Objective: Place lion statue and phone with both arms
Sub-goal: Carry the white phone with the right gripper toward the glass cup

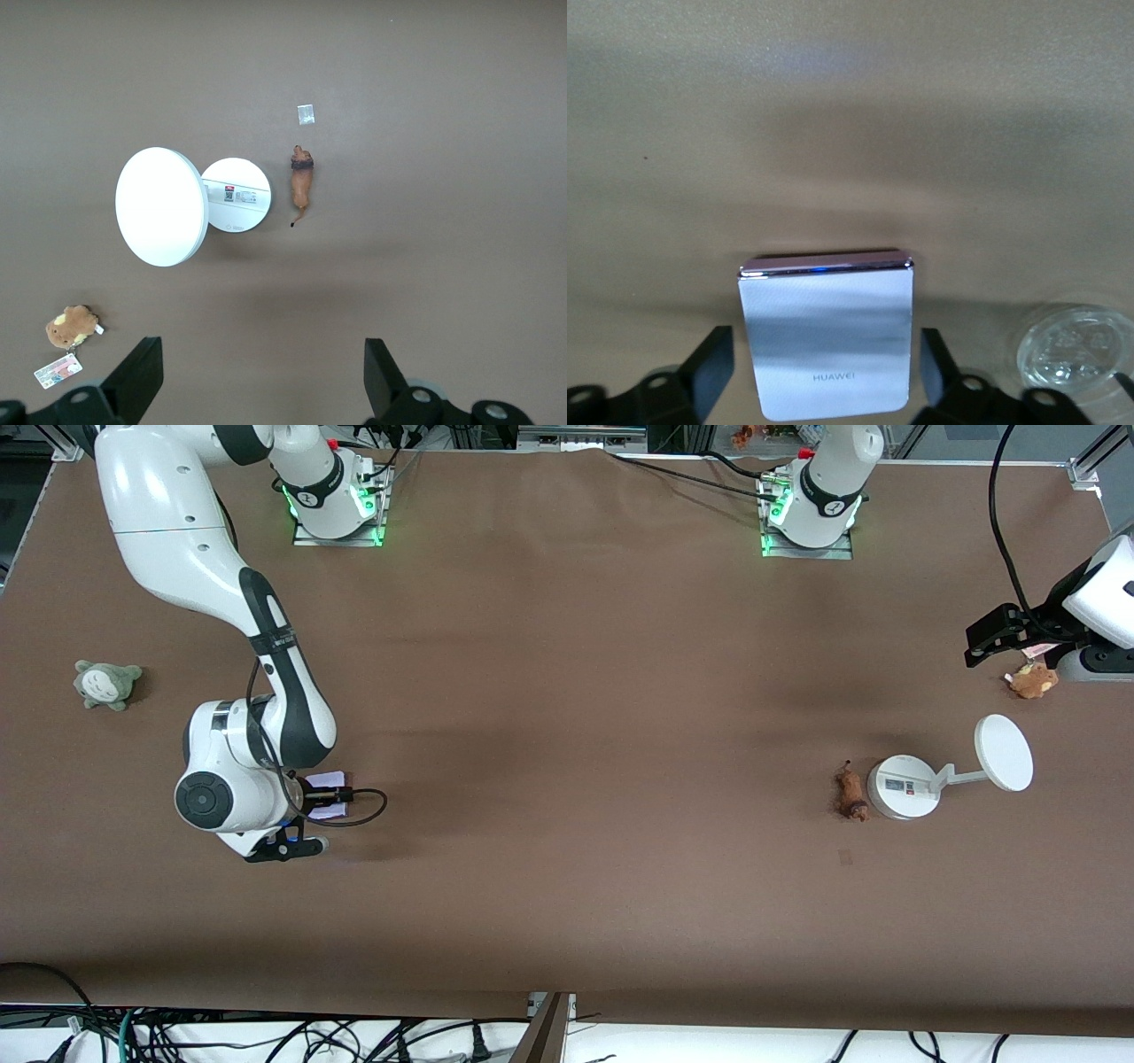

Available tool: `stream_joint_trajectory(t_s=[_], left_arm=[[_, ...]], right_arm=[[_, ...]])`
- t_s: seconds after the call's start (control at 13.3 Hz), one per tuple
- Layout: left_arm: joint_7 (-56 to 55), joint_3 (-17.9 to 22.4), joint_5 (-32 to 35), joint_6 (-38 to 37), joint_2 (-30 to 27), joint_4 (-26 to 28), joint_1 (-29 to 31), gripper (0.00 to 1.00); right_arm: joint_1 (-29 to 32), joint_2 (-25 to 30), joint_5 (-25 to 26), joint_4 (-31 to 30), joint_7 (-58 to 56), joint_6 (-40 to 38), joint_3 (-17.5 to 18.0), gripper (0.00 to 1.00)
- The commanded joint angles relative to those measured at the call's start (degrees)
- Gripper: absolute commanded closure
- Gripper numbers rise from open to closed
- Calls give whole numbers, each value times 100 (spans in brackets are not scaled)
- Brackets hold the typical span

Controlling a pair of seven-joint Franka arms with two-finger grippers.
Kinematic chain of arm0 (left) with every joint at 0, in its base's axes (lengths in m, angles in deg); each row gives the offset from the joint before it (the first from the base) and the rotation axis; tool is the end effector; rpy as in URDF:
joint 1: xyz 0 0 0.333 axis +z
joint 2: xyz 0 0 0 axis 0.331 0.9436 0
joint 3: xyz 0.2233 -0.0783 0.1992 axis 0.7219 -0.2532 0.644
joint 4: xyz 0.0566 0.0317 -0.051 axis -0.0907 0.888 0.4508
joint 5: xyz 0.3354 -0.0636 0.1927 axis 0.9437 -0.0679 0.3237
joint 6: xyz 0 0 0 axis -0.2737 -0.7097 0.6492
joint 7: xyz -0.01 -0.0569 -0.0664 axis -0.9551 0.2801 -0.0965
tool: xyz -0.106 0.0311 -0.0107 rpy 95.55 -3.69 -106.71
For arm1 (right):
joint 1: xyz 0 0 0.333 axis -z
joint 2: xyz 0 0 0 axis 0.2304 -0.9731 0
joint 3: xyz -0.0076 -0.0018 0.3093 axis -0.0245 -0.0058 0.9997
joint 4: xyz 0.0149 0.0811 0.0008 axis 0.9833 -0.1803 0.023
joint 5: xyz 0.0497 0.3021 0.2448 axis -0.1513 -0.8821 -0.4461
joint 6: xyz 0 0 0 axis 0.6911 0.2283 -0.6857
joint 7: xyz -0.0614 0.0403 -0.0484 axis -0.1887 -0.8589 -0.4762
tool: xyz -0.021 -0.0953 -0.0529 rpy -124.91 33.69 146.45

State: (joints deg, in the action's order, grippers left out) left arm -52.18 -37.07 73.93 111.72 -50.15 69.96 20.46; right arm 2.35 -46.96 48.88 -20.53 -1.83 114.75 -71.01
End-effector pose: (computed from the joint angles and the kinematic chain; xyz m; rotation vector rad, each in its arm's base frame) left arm 0.5563 0.0056 0.5818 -3.1040 0.0218 0.0227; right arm 0.6820 0.0854 0.1812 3.0860 0.1975 -0.3276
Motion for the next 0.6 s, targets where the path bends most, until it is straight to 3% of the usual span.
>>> stream_joint_trajectory(t_s=[0.0,0.38,0.53], left_arm=[[130,-18,-180,-66,-72,4,37,0],[138,-18,-180,-66,-72,4,37,0],[130,-18,-180,-66,-72,4,37,0]], right_arm=[[25,122,77,-30,-90,-30,6,0],[25,491,77,409,-133,-170,-3,0],[25,902,86,428,-125,-266,-12,0]])
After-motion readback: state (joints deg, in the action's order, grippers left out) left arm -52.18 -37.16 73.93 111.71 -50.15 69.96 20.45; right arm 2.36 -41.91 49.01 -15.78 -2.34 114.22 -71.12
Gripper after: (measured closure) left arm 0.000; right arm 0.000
